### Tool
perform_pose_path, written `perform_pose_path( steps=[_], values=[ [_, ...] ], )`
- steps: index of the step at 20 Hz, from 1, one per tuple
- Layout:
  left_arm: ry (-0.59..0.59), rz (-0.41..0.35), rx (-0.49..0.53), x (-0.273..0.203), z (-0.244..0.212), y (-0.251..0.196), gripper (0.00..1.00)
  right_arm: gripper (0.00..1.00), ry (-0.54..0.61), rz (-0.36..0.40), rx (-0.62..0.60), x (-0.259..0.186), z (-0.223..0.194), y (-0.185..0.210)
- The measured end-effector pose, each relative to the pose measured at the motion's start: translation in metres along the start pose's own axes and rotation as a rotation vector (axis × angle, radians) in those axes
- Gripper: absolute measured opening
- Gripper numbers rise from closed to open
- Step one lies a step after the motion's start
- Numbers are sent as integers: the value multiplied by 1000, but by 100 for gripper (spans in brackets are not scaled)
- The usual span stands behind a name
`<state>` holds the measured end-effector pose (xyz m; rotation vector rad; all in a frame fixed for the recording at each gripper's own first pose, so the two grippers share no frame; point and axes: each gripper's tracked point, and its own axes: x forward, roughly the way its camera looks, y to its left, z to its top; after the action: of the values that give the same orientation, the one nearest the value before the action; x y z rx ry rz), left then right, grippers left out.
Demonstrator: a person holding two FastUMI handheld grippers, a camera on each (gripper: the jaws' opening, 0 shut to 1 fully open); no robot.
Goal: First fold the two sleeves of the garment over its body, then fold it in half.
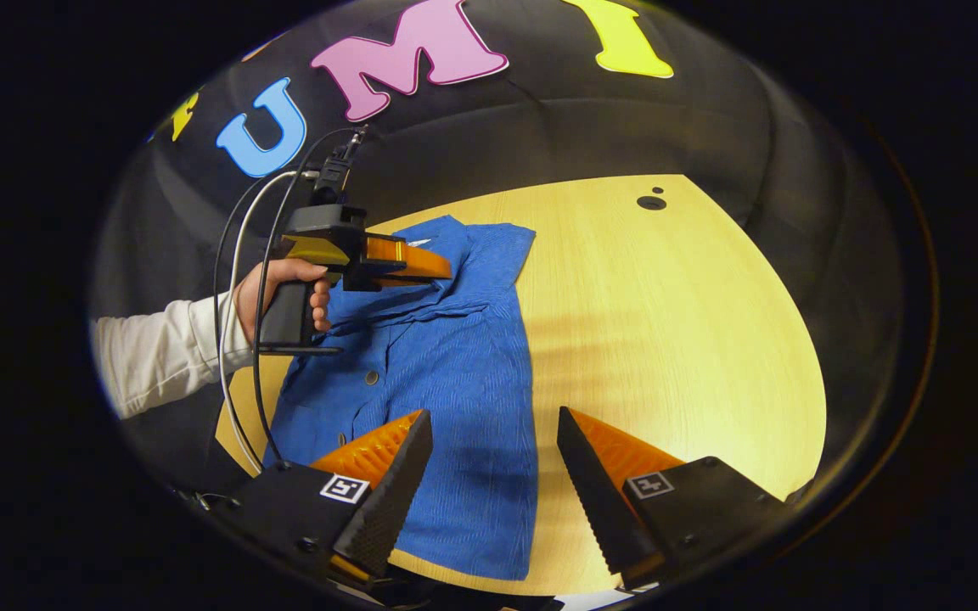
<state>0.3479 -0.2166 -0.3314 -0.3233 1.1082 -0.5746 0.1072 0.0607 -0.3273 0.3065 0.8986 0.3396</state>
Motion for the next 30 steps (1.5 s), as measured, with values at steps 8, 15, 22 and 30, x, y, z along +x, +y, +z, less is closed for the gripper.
perform_pose_path(
  steps=[8,15,22,30],
  values=[
    [-146,20,85,-97,-9,-10,55,95,26,-4,10,10,-2,4],
    [-74,540,33,-243,-181,134,75,94,100,-67,-23,-5,-51,13],
    [67,694,-169,-281,-300,202,81,96,209,-181,-37,-18,-125,5],
    [192,690,-199,-278,-358,205,81,96,276,-261,-43,-23,-163,-6]
  ],
)
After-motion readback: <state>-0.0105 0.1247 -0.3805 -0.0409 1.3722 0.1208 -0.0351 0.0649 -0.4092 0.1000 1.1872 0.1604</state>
